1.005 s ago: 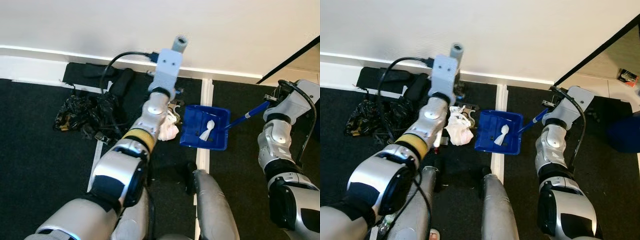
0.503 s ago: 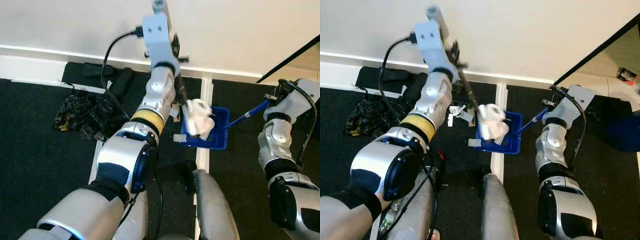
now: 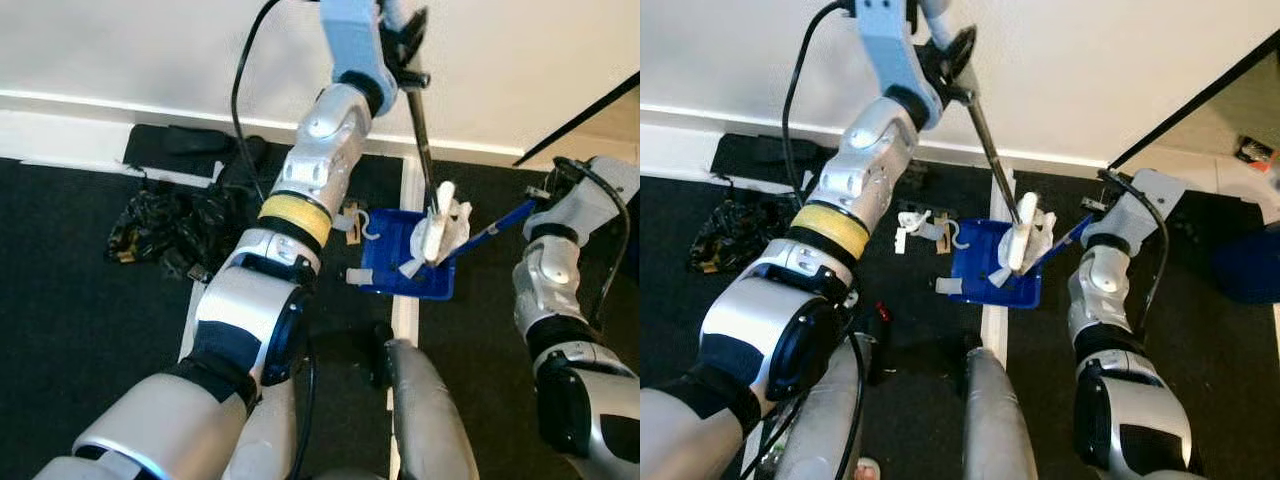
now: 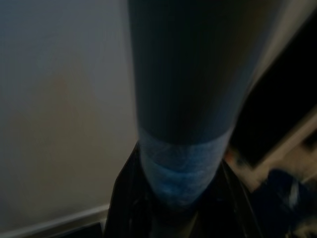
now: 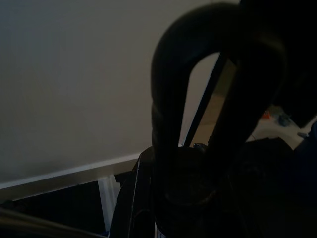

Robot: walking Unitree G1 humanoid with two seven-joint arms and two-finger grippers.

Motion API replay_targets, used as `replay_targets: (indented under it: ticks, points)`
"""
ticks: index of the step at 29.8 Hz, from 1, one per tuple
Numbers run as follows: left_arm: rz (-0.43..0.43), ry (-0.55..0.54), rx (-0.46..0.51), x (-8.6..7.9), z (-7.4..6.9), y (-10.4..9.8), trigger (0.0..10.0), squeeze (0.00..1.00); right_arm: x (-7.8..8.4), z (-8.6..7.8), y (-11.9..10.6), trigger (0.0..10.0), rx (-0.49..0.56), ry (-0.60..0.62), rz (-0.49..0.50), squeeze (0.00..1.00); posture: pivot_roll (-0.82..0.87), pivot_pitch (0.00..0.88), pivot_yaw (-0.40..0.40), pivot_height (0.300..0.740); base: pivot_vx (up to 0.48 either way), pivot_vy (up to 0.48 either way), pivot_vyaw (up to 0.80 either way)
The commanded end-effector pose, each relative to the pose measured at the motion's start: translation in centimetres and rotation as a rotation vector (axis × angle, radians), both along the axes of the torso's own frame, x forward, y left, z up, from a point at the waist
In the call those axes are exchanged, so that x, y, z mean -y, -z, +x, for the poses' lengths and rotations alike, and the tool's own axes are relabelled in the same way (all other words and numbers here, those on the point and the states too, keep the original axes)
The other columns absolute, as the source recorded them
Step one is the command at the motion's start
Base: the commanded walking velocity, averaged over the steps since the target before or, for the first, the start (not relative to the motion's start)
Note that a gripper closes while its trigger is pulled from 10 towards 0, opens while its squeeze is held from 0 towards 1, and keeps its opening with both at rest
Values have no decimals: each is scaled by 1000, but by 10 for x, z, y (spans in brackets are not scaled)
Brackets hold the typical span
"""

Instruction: Sweep floor

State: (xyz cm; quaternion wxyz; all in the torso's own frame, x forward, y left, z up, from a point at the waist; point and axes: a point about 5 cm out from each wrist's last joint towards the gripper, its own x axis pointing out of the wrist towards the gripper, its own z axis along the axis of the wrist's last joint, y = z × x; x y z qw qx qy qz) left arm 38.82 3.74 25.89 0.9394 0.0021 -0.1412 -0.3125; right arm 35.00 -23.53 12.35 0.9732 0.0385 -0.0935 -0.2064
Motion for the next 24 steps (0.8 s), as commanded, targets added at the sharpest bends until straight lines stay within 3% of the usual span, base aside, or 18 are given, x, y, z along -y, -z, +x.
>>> replay_targets:
  ticks: [1, 2, 3, 5, 9, 11, 18, 22, 24]
  points:
    - [99, -49, 5, -18, 2, 11, 10000, 0, -1, -14, 35, 10000, -158, -13, -4, 0, 81, 411, -41, 740, 0, 0, 0]
    - [164, -147, 24, -49, 7, 18, 10000, 0, -1, -14, 36, 10000, -160, -16, -3, 0, 80, 411, -43, 740, 0, 0, 0]
    - [194, -195, 32, -63, 9, 22, 10000, 0, -1, -14, 36, 10000, -160, -18, -3, 0, 78, 415, -45, 740, 0, 0, 0]
    - [230, -251, 40, -80, 11, 26, 10000, 0, -2, -14, 36, 10000, -160, -19, -3, 0, 74, 415, -46, 740, 0, 0, 0]
    - [277, -303, 54, -95, 12, 30, 10000, 0, -2, -14, 36, 10000, -160, -20, -3, 0, 72, 415, -46, 740, 0, 0, 0]
    - [309, -379, 67, -111, 13, 35, 10000, 0, -1, -14, 36, 10000, -159, -20, -6, 0, 65, 422, -49, 740, 0, 0, 0]
    - [282, -446, 107, -121, 13, 34, 10000, 0, 3, -15, 35, 10000, -158, -18, -13, 0, 58, 427, -50, 740, 0, 0, 0]
    - [322, -434, 125, -106, 10, 54, 10000, 0, 4, -16, 35, 10000, -153, -18, -24, 0, 36, 443, -52, 740, 0, 0, 0]
    - [322, -434, 125, -106, 10, 54, 10000, 0, 4, -16, 35, 10000, -153, -18, -24, 0, 36, 443, -52, 740, 0, 0, 0]
